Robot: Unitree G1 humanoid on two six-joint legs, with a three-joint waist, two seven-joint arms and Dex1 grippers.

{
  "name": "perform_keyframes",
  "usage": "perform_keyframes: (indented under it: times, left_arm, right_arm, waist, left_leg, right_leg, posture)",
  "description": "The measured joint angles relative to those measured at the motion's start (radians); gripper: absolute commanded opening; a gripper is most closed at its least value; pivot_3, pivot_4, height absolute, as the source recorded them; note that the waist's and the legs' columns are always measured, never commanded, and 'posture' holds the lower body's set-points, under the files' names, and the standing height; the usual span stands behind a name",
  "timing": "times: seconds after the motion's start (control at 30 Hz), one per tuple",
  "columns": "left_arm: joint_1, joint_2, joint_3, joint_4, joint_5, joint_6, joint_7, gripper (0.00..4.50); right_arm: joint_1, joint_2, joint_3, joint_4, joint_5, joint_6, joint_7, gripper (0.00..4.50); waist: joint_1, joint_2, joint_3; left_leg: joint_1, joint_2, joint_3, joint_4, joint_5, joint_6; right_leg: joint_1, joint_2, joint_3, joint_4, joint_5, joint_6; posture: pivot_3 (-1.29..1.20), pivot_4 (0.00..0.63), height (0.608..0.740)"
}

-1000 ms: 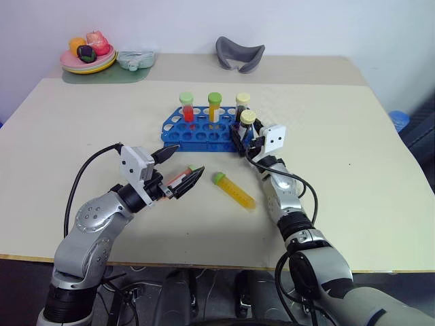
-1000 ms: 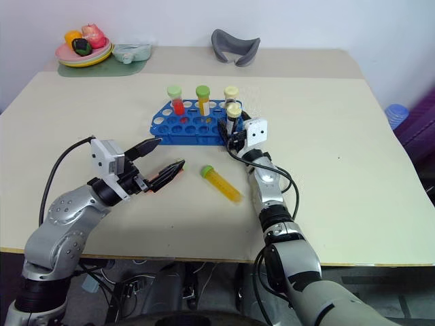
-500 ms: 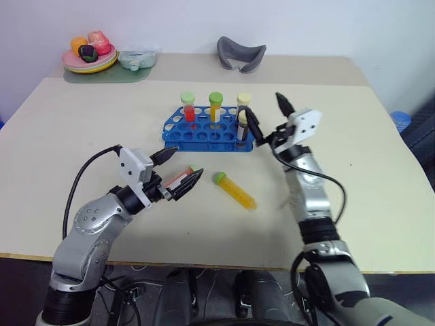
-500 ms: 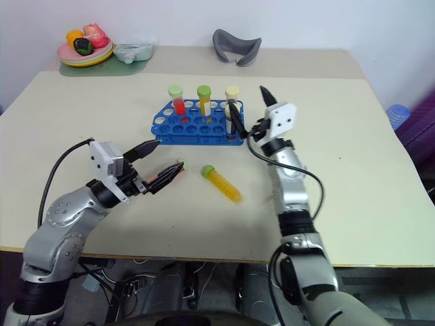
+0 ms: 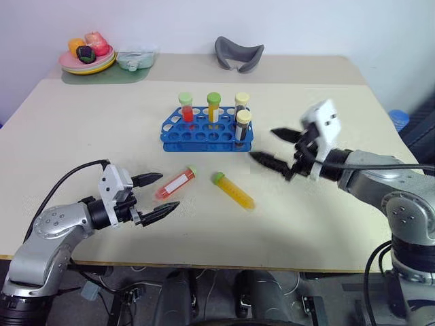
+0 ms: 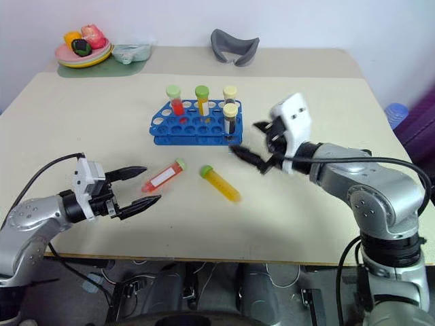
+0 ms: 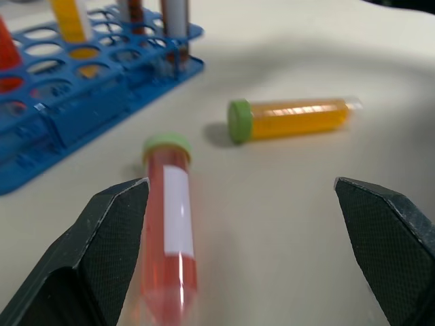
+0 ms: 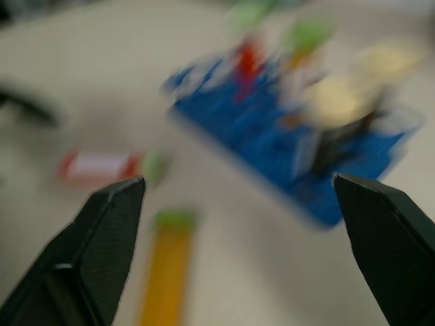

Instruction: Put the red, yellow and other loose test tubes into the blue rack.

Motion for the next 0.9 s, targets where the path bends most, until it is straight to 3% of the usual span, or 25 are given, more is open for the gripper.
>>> perform_keyframes:
  times: [0.2, 0.37, 0.57, 0.9]
  left_arm:
    - [-0.004, 0.000, -0.039, 0.018, 0.021, -0.029, -0.058, 4.50]
    - [0.031, 0.000, -0.068, 0.009, 0.044, -0.046, -0.078, 4.50]
    - [0.077, -0.001, -0.074, -0.009, 0.045, -0.077, -0.102, 4.50]
    - [0.129, -0.018, -0.095, -0.063, 0.052, -0.113, -0.109, 4.50]
  right_arm:
    - [-0.107, 0.096, 0.183, -0.026, -0.002, 0.299, -0.133, 4.47]
    - [-0.121, 0.134, 0.298, 0.082, -0.029, 0.311, -0.261, 4.47]
    - [-0.184, 0.139, 0.341, 0.181, -0.041, 0.311, -0.351, 4.47]
    - [-0.198, 0.152, 0.368, 0.284, 0.143, 0.311, -0.493, 4.47]
  waist:
    - [0.000, 0.000, 0.000]
    - [-0.003, 0.000, 0.000]
    - [-0.003, 0.000, 0.000]
    - [-0.002, 0.000, 0.000]
  left_leg:
    - [0.000, 0.000, 0.000, -0.001, 0.000, 0.000]
    - [0.000, -0.001, 0.001, 0.000, 0.000, 0.000]
    - [0.000, -0.001, 0.001, -0.001, 0.000, 0.000]
    - [-0.001, 0.000, 0.001, 0.000, 0.000, 0.000]
  right_leg:
    - [0.000, -0.001, 0.000, 0.000, 0.000, 0.000]
    - [0.000, -0.001, -0.001, 0.000, 0.000, 0.000]
    - [0.000, 0.000, -0.001, 0.000, 0.000, 0.000]
    - [0.000, 0.000, -0.001, 0.000, 0.000, 0.001]
  posture:
    - [0.00, 0.150, 0.669]
    - [0.00, 0.150, 0.669]
    - [0.00, 0.150, 0.669]
    - [0.00, 0.150, 0.669]
